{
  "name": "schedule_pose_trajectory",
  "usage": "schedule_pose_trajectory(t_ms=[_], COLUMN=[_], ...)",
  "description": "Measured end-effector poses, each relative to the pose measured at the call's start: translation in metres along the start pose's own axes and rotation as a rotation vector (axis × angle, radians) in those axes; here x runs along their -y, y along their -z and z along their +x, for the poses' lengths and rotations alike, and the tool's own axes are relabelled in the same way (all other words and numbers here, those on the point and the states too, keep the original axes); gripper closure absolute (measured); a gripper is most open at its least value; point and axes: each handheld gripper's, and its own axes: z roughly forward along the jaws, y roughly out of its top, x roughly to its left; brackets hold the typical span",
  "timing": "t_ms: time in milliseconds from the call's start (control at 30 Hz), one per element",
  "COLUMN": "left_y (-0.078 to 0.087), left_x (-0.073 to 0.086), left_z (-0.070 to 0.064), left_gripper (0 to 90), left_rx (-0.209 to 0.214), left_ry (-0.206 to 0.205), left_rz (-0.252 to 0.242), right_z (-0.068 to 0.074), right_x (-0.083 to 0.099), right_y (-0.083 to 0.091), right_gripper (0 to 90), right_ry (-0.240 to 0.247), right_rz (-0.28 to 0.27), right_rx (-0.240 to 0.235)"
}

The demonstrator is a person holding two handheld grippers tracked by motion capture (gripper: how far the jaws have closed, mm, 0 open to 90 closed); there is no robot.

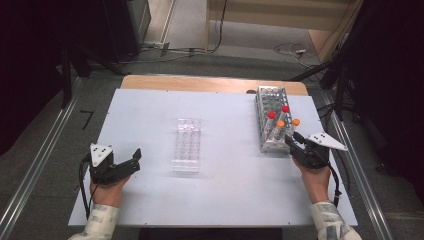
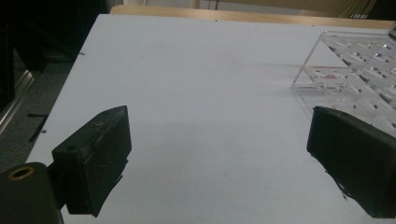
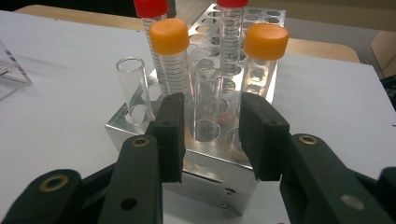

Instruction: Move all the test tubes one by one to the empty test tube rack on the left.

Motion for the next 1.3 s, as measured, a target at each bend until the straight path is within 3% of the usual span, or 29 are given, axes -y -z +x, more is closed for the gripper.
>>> schedule_pose_trajectory(t_ms=[500, 900, 1100, 1300], left_y=[-0.001, -0.001, -0.001, -0.001], left_x=[0.000, 0.000, 0.000, 0.000], left_z=[0.001, 0.000, 0.000, 0.000], left_gripper=[6.6, 6.6, 6.6, 6.6], left_rx=[-0.004, -0.002, -0.001, 0.004], left_ry=[0.003, -0.003, -0.004, -0.005], left_rz=[0.000, 0.003, 0.004, 0.007], right_z=[0.002, 0.002, 0.002, 0.001], right_x=[0.000, 0.001, -0.001, -0.014], right_y=[-0.015, -0.016, -0.014, -0.001], right_gripper=[68.2, 72.3, 72.6, 72.8], right_ry=[0.015, 0.020, 0.019, 0.008], right_rz=[0.003, 0.007, -0.004, -0.055], right_rx=[0.007, 0.001, 0.001, -0.006])
